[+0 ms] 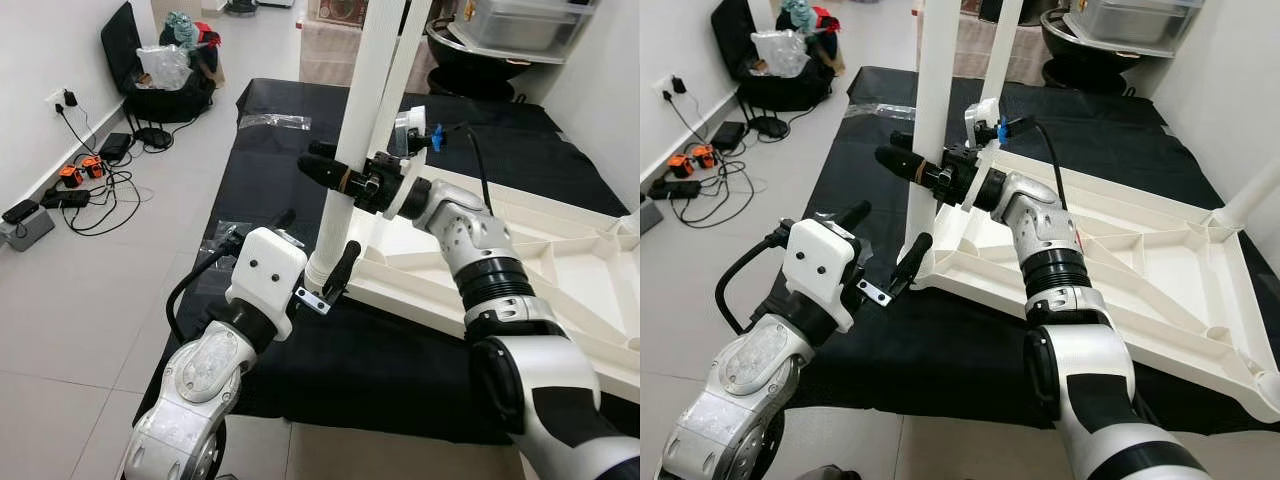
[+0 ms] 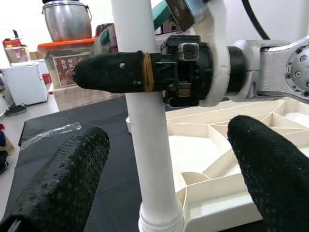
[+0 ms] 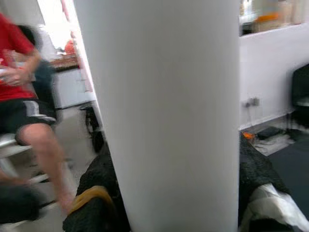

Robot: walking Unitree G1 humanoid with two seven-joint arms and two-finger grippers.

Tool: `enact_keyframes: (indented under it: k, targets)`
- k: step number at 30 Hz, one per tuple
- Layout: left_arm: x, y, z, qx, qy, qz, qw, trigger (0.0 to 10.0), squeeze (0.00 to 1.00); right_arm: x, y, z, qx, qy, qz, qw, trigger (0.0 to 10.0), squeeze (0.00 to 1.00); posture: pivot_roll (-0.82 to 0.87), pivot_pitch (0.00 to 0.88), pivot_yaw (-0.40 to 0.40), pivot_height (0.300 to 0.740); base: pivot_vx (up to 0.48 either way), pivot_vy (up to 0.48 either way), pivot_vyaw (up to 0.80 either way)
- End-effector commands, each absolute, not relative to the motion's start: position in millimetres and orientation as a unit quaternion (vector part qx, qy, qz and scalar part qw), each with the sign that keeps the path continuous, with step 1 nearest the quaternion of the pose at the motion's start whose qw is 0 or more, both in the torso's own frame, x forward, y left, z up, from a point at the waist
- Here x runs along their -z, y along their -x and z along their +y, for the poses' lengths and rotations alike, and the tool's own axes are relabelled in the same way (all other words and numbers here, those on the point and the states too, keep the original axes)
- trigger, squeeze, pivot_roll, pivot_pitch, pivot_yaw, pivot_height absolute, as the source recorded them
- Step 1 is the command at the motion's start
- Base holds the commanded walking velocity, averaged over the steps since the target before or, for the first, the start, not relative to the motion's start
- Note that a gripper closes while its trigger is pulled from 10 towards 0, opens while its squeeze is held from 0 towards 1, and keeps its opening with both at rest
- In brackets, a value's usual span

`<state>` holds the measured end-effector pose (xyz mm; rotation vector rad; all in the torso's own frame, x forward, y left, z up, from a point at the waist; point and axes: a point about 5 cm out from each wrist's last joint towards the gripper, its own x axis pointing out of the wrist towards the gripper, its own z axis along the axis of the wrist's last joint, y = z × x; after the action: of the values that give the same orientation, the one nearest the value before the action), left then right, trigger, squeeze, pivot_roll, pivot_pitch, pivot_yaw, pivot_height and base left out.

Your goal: Building children table

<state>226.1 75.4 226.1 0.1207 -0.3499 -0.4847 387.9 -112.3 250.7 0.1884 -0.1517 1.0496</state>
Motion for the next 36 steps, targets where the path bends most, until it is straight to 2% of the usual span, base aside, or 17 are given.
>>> enact_keyframes:
  k: [1,2,4,5,6,7,10,14,22,23,24,25,30,31,33,35,36]
  targets:
    - [-225.3,-226.2,74.1,0.24,-0.059,-0.171,0.954,10.0,0.0,-231.8,-398.8,-130.6,-0.362,-0.076,-0.033,0.929,0.0,0.0,0.12,0.075,-0.112,0.74,0.0,0.0,0.0]
    - [-225.3,-226.2,74.1,0.24,-0.059,-0.171,0.954,10.0,0.0,-231.8,-398.8,-130.6,-0.362,-0.076,-0.033,0.929,0.0,0.0,0.12,0.075,-0.112,0.74,0.0,0.0,0.0]
    - [-225.1,-226.4,74.5,0.241,-0.059,-0.17,0.954,10.0,0.0,-223.1,-405.6,-147.1,-0.223,-0.049,-0.014,0.973,0.0,0.0,0.11,0.075,-0.108,0.74,0.0,0.0,0.0]
    - [-225.1,-226.4,74.5,0.241,-0.059,-0.17,0.954,10.0,0.0,-223.1,-405.6,-147.1,-0.223,-0.049,-0.014,0.973,0.0,0.0,0.11,0.075,-0.108,0.74,0.0,0.0,0.0]
    - [-224.7,-226.2,74.4,0.243,-0.059,-0.17,0.953,10.0,0.0,-216.4,-405.6,-157.2,-0.139,-0.033,-0.003,0.99,0.0,0.0,0.11,0.076,-0.103,0.74,0.0,0.0,0.0]
    - [-224.7,-226.2,74.4,0.243,-0.059,-0.17,0.953,10.0,0.0,-216.4,-405.6,-157.2,-0.139,-0.033,-0.003,0.99,0.0,0.0,0.11,0.076,-0.103,0.74,0.0,0.0,0.0]
    - [-224.3,-226.0,73.4,0.246,-0.059,-0.17,0.952,10.0,0.0,-207.1,-398.9,-172.8,0.003,-0.017,0.01,1.0,0.0,0.0,0.11,0.076,-0.099,0.74,0.0,0.0,0.0]
    - [-225.3,-226.8,72.6,0.248,-0.059,-0.172,0.952,10.0,0.0,-204.8,-375.8,-178.9,0.187,-0.024,0.006,0.982,0.0,0.0,0.11,0.076,-0.097,0.74,0.0,0.0,0.0]
    - [-225.3,-226.5,75.3,0.244,-0.062,-0.171,0.953,10.0,0.0,-208.3,-369.5,-152.8,0.22,-0.066,0.011,0.973,0.0,0.0,0.11,0.075,-0.101,0.74,0.0,0.0,0.0]
    - [-224.1,-226.0,75.3,0.244,-0.062,-0.17,0.953,10.0,0.0,-211.8,-372.6,-141.0,0.19,-0.077,0.003,0.979,10.0,0.0,0.11,0.068,-0.098,0.74,0.0,0.0,0.0]
    - [-224.1,-226.0,75.3,0.244,-0.062,-0.17,0.953,10.0,0.0,-211.8,-372.6,-141.0,0.19,-0.077,0.003,0.979,10.0,0.0,0.11,0.068,-0.098,0.74,0.0,0.0,0.0]
    - [-223.2,-225.5,74.9,0.245,-0.062,-0.169,0.953,10.0,0.0,-218.6,-376.1,-129.2,0.135,-0.079,-0.023,0.987,10.0,1.0,0.11,0.061,-0.097,0.74,0.0,0.0,0.0]
    - [-222.5,-225.0,73.8,0.247,-0.063,-0.169,0.952,10.0,0.0,-230.7,-380.3,-118.7,0.034,-0.058,-0.068,0.995,10.0,1.0,0.11,0.055,-0.097,0.74,0.0,0.0,0.0]
    - [-222.5,-224.9,73.6,0.247,-0.063,-0.169,0.952,10.0,0.0,-231.3,-380.7,-110.0,-0.078,-0.046,-0.067,0.994,10.0,0.0,0.11,0.054,-0.099,0.74,0.0,0.0,0.0]
    - [-222.5,-224.9,73.6,0.247,-0.063,-0.169,0.952,10.0,0.0,-231.3,-380.7,-110.0,-0.078,-0.046,-0.067,0.994,10.0,0.0,0.11,0.054,-0.099,0.74,0.0,0.0,0.0]
    - [-222.7,-225.0,73.3,0.247,-0.064,-0.17,0.952,10.0,0.0,-221.7,-370.2,-115.2,-0.258,-0.021,-0.04,0.965,10.0,0.0,0.11,0.051,-0.101,0.74,0.0,0.0,0.0]
    - [-222.7,-225.0,73.3,0.247,-0.064,-0.17,0.952,10.0,0.0,-221.7,-370.2,-115.2,-0.258,-0.021,-0.04,0.965,10.0,0.0,0.11,0.051,-0.101,0.74,0.0,0.0,0.0]
